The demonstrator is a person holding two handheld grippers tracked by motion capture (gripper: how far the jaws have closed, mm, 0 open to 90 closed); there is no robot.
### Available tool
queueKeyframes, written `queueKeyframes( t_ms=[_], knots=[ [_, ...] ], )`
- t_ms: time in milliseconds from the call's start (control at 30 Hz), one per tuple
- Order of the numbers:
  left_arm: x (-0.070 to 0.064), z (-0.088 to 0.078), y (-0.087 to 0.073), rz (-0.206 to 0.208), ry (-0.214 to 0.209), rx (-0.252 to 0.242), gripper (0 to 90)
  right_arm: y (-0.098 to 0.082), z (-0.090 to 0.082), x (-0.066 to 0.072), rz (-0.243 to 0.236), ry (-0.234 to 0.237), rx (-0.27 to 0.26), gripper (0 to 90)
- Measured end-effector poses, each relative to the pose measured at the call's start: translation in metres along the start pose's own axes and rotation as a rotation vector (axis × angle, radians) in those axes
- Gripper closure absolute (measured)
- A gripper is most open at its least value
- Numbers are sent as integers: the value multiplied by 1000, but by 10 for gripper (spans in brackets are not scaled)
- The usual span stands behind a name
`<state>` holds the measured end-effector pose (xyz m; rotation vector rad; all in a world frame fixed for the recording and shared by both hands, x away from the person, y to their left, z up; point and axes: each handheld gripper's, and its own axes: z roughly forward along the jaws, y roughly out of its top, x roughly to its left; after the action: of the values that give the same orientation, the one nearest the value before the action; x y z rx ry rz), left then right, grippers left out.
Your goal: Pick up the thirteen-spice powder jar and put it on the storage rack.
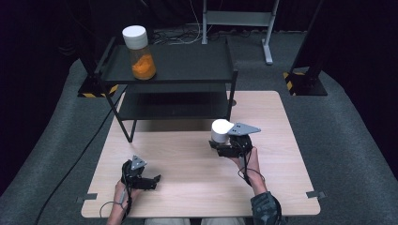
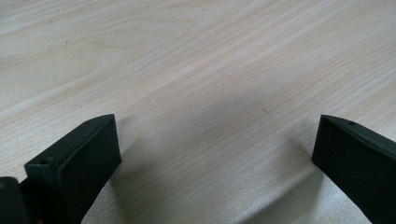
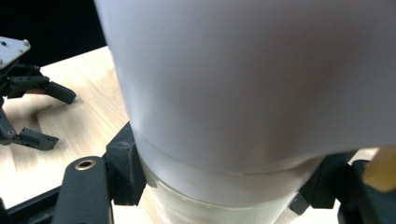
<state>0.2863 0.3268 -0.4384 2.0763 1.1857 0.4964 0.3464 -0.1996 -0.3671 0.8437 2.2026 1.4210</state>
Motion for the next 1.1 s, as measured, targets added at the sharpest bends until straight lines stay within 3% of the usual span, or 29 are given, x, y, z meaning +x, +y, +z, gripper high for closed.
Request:
queueKeyframes(
  t_ms=[1100],
  knots=[
    [0, 0, 0, 0, 0, 0, 5, 40, -9, -8, -41, 13, -30, 307]
  ],
)
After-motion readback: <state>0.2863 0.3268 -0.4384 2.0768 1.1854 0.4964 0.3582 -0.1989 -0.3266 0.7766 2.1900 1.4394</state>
